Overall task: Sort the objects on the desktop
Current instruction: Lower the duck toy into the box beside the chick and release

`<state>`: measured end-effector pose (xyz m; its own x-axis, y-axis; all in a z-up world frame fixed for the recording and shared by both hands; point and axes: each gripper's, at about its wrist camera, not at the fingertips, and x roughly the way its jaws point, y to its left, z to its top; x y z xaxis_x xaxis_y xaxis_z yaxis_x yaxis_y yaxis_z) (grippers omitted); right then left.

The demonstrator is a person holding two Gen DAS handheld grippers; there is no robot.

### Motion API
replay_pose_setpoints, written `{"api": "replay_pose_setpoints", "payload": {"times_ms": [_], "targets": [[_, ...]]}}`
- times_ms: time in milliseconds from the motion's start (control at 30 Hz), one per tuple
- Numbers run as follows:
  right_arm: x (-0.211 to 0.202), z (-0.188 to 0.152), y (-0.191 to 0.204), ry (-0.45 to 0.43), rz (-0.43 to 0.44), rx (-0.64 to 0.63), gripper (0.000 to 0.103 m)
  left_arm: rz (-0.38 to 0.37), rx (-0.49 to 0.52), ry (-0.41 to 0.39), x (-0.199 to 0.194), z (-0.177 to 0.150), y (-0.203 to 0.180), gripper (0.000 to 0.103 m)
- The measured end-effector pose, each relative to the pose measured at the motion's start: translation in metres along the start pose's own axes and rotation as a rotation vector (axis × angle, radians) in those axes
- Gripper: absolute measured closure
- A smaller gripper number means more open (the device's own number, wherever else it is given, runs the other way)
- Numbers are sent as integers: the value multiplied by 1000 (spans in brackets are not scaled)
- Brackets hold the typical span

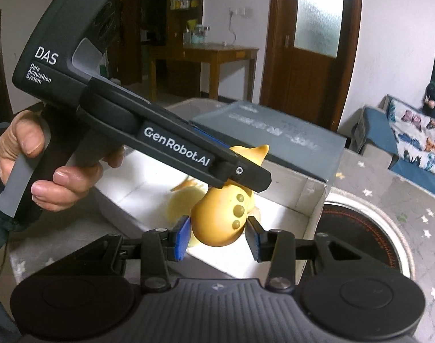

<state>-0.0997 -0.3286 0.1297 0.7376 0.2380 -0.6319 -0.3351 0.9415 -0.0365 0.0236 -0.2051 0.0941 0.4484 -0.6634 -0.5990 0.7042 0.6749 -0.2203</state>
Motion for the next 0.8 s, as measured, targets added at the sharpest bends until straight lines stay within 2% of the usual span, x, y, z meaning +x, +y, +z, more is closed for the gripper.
{"api": "replay_pose_setpoints", "payload": {"times_ms": [200, 367, 800], "targets": [[33, -6, -15, 69, 25, 15, 61, 15, -45, 51, 31, -1, 21, 45], [50, -10, -18, 119, 21, 1, 61, 18, -47, 63, 35, -4, 23, 45], [53, -11, -23, 141, 6, 27, 59, 26, -15, 18, 6, -8, 14, 45]]}}
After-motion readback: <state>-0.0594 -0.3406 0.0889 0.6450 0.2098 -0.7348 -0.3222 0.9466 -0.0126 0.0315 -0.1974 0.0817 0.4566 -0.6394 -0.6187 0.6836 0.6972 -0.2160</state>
